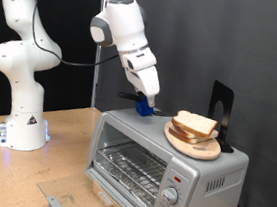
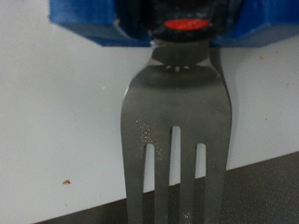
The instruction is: Make a piece of toast with the oven
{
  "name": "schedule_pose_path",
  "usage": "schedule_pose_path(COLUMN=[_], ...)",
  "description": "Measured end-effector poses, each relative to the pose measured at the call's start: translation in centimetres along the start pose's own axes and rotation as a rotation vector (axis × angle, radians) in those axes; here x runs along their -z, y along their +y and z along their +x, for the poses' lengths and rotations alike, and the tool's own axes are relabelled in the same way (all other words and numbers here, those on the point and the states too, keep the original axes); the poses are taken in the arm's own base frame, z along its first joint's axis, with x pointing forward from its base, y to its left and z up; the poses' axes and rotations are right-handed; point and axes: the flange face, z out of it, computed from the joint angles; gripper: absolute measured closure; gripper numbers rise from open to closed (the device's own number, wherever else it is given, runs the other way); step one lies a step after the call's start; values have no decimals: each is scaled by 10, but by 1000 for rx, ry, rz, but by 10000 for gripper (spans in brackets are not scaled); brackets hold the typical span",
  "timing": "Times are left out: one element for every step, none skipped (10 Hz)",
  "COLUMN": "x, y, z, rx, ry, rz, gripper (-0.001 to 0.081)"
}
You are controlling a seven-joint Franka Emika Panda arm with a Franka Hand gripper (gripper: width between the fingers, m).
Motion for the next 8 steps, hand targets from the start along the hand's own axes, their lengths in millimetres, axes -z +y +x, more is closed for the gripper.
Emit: schedule_pose_path(x=[0, 0, 2, 4, 6, 7, 7, 5], y=[0, 0, -1, -1, -2, -3, -3, -3], z=[0, 0, 0, 0, 0, -1, -2, -3], rx=[-1, -3, -9, -18, -24, -26, -30, -35], ry=[0, 2, 6, 13, 19, 21, 16, 10], rz=[0, 2, 8, 16, 24, 26, 28, 28], gripper=[3, 3, 3, 3, 3, 3, 3, 3])
